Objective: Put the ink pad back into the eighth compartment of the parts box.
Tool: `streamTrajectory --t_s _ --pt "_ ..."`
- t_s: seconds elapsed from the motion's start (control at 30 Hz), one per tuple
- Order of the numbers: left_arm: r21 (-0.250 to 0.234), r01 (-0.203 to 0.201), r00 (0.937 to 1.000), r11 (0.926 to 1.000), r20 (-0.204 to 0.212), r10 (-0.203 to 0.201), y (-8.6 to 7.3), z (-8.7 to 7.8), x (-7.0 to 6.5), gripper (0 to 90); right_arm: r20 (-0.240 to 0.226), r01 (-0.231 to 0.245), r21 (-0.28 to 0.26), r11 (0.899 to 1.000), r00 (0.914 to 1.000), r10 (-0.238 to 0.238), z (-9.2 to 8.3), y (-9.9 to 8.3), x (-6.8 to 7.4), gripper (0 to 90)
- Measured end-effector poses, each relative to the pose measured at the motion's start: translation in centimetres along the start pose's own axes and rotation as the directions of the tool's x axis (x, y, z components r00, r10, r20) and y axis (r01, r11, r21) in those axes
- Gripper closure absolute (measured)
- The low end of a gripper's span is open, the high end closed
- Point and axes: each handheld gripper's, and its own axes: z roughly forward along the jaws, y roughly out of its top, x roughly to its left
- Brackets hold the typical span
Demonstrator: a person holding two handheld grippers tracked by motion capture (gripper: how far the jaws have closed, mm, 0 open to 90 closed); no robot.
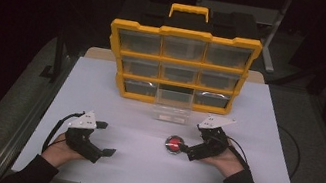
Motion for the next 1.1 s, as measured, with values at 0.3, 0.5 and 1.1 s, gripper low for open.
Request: streamTrajectory --t_s 0.3,0.5,1.1 --pt "0.0 -0.002 1.0 1.0 0.001 0.002 0.0 0.0 0.0 0.0 -0.005 0.011 0.005 1.0 0.9999 -0.011 0.7 0.6 0.2 0.0" --pt "-0.006 -0.002 1.0 1.0 0.0 0.002 0.0 0.0 0.0 0.0 -0.004 0.016 0.013 1.0 0.9999 -0.016 1.0 0.8 0.2 0.1" --pt "-0.014 0.003 1.0 0.9999 -0.003 -0.003 0.1 -0.1 0.0 0.0 -0.032 0.033 0.054 0.998 0.999 -0.032 2.5 1.8 0.7 0.0"
